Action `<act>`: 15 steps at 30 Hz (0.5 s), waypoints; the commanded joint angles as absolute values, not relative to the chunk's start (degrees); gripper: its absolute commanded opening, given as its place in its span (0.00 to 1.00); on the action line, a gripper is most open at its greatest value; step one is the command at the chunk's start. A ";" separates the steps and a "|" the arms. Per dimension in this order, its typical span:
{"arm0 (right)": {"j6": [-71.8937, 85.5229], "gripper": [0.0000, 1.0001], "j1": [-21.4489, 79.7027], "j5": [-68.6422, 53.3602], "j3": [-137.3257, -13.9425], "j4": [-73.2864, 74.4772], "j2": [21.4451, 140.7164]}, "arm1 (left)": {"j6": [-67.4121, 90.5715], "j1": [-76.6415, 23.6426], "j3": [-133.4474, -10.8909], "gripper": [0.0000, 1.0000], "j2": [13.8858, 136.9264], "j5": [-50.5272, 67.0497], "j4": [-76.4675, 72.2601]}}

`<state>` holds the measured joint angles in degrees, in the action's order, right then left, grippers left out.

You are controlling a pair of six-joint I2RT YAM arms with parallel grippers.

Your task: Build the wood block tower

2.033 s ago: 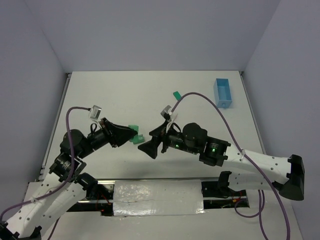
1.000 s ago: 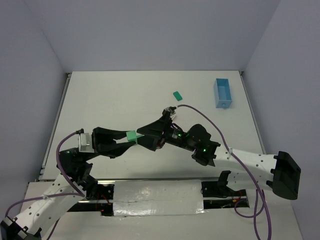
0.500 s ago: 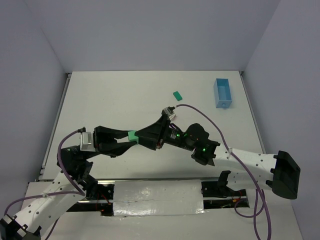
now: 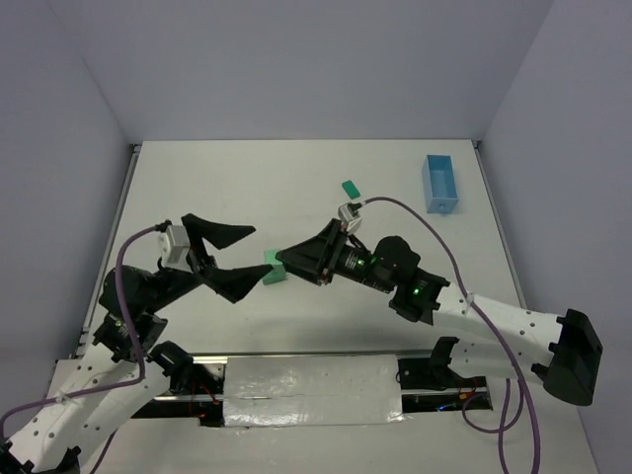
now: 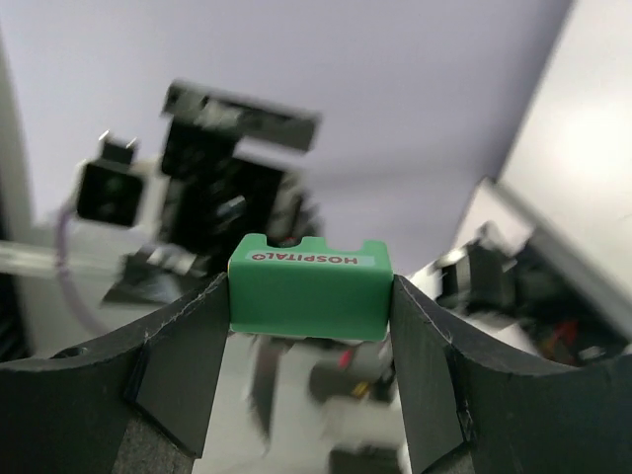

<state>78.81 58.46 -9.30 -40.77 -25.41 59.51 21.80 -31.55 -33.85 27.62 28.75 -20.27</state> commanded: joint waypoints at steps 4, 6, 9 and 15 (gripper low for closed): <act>65.77 0.30 50.19 -4.75 -45.52 -11.35 57.03 | 17.58 -31.73 -52.96 1.00 27.86 2.93 20.27; 61.20 0.31 48.70 -4.48 -50.08 -5.38 60.54 | 19.59 -31.73 -55.89 0.99 27.86 -8.48 28.63; 50.04 0.31 48.69 -1.94 -60.44 5.68 68.97 | 26.00 -31.73 -61.25 1.00 30.83 -29.57 38.91; 36.48 0.29 51.49 8.95 -79.44 25.65 85.85 | 31.63 -31.55 -65.13 1.00 45.60 -46.67 49.57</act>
<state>46.54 49.71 2.26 -74.13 12.08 81.62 27.42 -31.57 -65.73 38.94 -33.17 39.88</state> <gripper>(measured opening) 0.676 0.995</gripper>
